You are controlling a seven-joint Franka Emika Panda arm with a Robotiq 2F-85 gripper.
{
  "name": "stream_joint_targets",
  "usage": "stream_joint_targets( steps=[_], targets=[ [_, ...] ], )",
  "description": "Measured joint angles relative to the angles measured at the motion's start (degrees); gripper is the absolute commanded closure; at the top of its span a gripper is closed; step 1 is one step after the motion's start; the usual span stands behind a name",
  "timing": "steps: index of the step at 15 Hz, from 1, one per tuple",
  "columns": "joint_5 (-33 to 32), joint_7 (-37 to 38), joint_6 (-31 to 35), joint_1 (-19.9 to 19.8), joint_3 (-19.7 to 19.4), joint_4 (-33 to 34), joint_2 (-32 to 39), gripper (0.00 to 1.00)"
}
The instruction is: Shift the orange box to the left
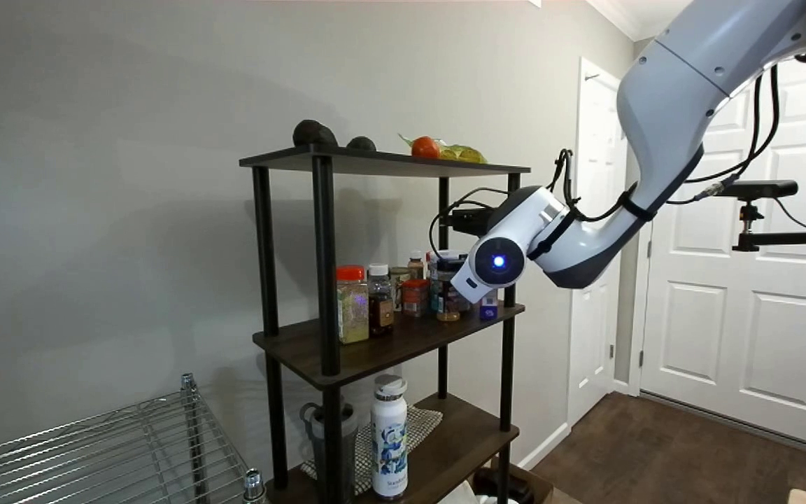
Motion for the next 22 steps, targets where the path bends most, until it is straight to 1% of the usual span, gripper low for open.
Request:
stream_joint_targets(
  steps=[6,14,18,22],
  targets=[
    [0.00,0.17,0.00,0.22,1.11,-7.02,-6.05,0.88],
    [0.00,0.55,-0.12,1.77,3.08,-16.57,-14.42,0.88],
    [0.00,2.09,-0.10,3.06,4.11,-21.28,-16.22,0.88],
    [0.00,2.84,-0.10,4.20,4.88,-24.16,-17.15,0.88]
  ],
)
